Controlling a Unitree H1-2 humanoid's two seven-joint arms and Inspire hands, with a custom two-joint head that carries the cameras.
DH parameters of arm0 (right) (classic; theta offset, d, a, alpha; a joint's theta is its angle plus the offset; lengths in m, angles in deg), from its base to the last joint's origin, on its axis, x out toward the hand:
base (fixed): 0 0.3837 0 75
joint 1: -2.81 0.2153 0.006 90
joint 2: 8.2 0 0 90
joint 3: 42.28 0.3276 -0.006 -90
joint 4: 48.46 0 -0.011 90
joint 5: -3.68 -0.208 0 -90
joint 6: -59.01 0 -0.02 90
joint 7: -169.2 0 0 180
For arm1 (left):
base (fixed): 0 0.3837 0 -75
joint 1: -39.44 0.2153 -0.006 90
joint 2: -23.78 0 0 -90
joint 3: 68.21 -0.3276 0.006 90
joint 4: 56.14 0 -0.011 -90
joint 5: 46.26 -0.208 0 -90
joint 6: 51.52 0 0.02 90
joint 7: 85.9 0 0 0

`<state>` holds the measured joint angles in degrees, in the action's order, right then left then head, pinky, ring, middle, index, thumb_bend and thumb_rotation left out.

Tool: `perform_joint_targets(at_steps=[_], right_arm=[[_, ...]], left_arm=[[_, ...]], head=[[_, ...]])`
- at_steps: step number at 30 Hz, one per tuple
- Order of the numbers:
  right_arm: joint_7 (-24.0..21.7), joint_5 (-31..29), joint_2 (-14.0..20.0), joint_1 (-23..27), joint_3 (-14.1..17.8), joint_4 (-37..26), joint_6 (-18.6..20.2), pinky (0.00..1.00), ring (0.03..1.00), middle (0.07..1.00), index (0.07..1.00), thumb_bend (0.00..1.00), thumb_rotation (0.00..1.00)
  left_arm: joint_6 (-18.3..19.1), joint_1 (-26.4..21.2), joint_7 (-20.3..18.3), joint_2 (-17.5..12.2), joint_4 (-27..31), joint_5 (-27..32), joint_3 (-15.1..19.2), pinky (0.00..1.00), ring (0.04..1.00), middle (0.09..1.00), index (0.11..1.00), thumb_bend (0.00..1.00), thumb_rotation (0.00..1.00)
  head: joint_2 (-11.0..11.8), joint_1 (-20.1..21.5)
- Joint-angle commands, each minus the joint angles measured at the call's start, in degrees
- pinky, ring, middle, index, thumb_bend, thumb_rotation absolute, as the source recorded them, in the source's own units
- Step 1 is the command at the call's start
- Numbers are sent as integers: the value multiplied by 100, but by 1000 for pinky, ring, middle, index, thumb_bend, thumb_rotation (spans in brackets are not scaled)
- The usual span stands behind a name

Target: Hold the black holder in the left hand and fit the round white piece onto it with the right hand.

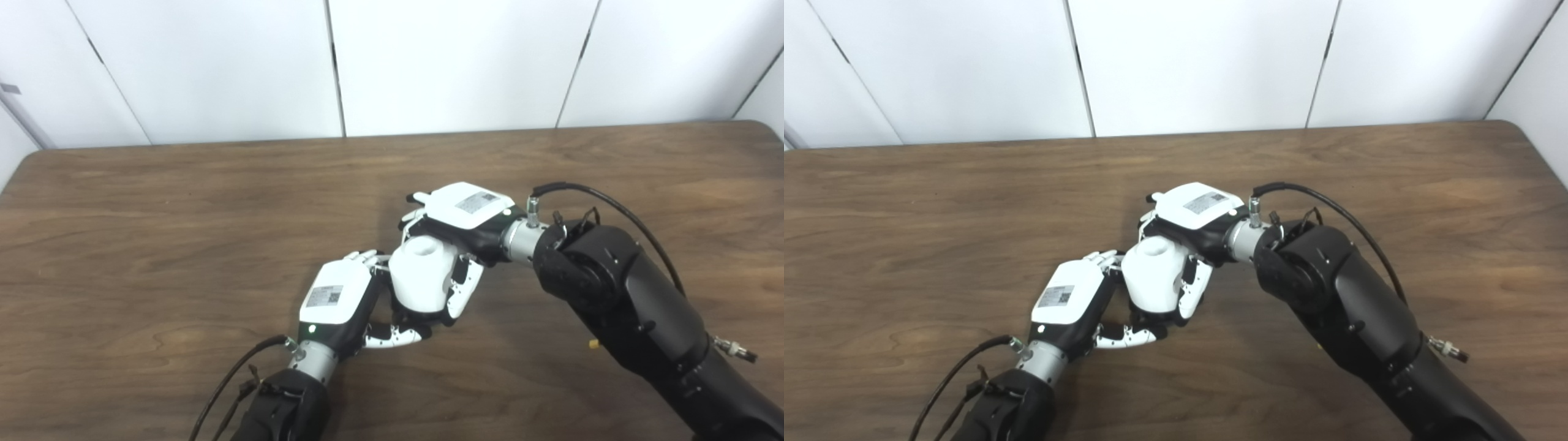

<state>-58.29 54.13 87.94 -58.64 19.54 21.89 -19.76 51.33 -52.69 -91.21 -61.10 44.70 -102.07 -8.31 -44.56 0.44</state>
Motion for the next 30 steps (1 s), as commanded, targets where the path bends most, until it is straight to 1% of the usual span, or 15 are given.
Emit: perform_joint_targets(at_steps=[1,4,9,14,17,21,30], right_arm=[[-127,-1,100,100,-5,2,-96,969,1000,875,655,1000,325],[-101,-4,105,104,12,-17,-123,968,1000,873,653,1000,332],[-21,-81,99,59,93,-112,-151,968,1000,867,647,1000,312],[-65,-120,105,74,150,-223,-126,974,1000,869,653,1000,300],[-85,-110,107,97,168,-248,-116,965,1000,870,653,1000,306],[-139,-77,102,133,210,-284,-78,965,1000,870,652,1000,312],[-197,-74,102,204,327,-328,-112,956,1000,872,656,1000,326]], left_arm=[[44,178,-452,-37,-455,4,-198,876,873,807,489,519,57],[69,160,-496,-41,-464,-6,-204,880,876,811,490,519,58],[17,139,-422,-44,-558,49,-189,880,877,809,489,519,57],[46,129,-443,-43,-568,48,-187,884,881,812,490,519,57],[4,136,-377,-42,-612,93,-169,882,880,809,489,519,57],[61,127,-452,-44,-584,80,-175,888,884,811,490,519,57],[42,93,-418,-56,-643,81,-202,884,881,807,490,519,56]], head=[[1,13],[17,14],[69,19],[86,20],[89,20],[87,27],[76,-21]])
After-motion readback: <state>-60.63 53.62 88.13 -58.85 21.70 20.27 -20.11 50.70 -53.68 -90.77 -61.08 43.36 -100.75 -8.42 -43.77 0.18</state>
